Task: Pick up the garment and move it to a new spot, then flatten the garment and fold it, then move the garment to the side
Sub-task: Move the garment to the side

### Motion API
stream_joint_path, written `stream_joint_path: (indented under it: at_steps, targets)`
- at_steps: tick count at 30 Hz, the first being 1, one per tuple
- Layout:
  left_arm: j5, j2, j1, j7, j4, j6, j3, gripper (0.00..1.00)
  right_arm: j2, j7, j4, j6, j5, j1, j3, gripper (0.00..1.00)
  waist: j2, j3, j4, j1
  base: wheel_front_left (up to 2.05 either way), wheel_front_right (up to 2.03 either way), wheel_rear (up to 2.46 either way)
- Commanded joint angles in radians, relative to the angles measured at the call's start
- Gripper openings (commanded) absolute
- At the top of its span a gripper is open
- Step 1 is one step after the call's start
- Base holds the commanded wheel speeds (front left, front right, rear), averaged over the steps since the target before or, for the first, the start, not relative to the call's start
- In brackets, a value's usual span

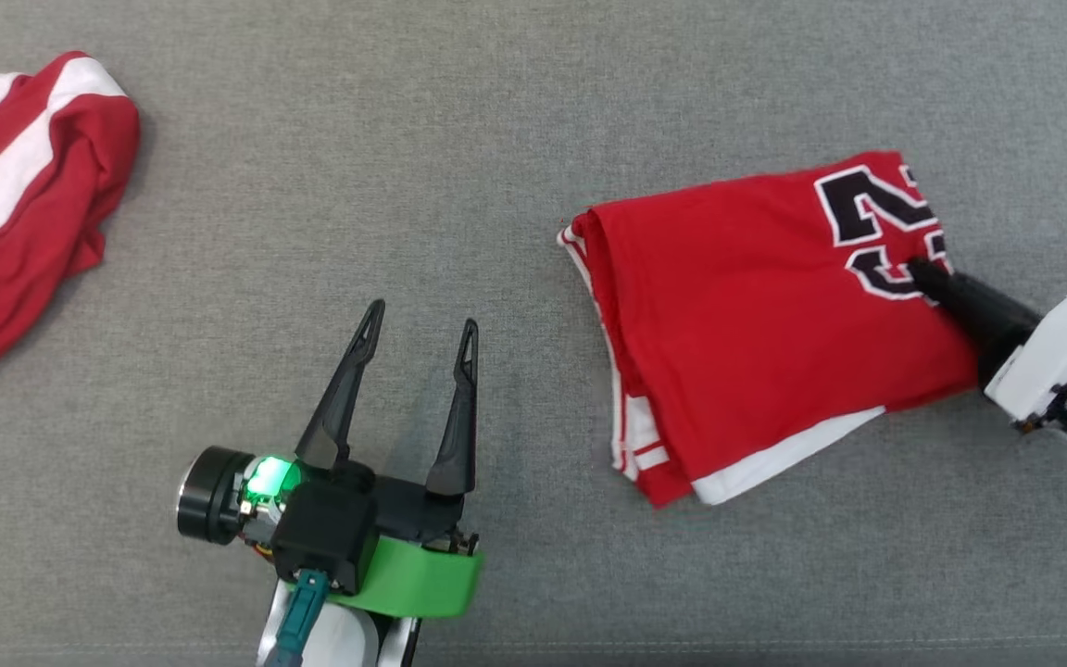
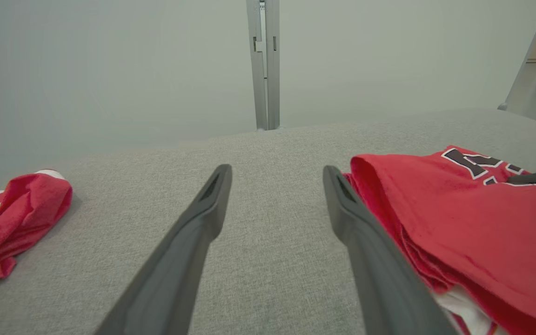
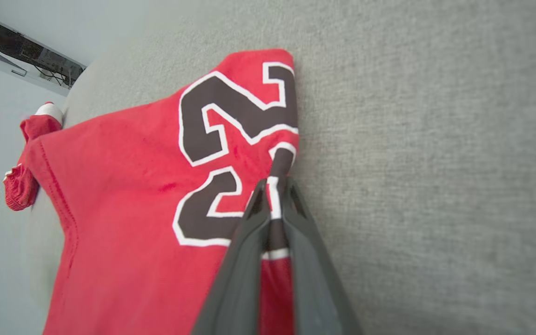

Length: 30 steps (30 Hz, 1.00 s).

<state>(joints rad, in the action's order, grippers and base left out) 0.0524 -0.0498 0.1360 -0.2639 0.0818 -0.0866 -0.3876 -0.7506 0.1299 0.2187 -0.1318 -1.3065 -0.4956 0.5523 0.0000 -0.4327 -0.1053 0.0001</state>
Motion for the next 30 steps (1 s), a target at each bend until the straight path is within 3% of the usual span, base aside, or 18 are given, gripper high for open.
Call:
stream_joint_path:
  at_steps: [1, 9, 17, 29, 30]
  targets:
    - [-0.013, -0.002, 0.031, 0.0, 0.011, 0.008, 0.001, 1.0, -0.022, -0.012, -0.003, 0.002, 0.012, -0.038, -0.007, 0.0, 0.0, -0.047, 0.034, -0.0001, 0.0, 0.0, 0.0]
    - [-0.043, -0.006, 0.109, 0.0, 0.103, 0.039, -0.014, 1.0, -0.127, -0.116, 0.044, 0.002, 0.135, -0.197, -0.041, 0.0, 0.0, -0.17, 0.108, -0.0001, 0.0, 0.0, 0.0]
    - [-0.102, -0.058, 0.18, 0.0, 0.157, 0.052, -0.047, 1.0, -0.211, -0.196, 0.181, 0.002, 0.178, -0.294, -0.103, 0.0, 0.0, -0.285, 0.179, -0.0001, 0.0, 0.0, 0.0]
    - [-0.089, -0.104, 0.221, 0.0, 0.185, 0.046, -0.067, 1.0, -0.37, -0.261, 0.308, 0.002, 0.237, -0.366, -0.215, 0.0, 0.0, -0.38, 0.194, -0.0001, 0.0, 0.0, 0.0]
    - [-0.086, -0.106, 0.224, 0.0, 0.183, 0.046, -0.068, 1.0, -0.372, -0.268, 0.324, 0.002, 0.243, -0.374, -0.219, 0.16, 0.0, -0.384, 0.192, -0.0001, 0.0, 0.0, 0.0]
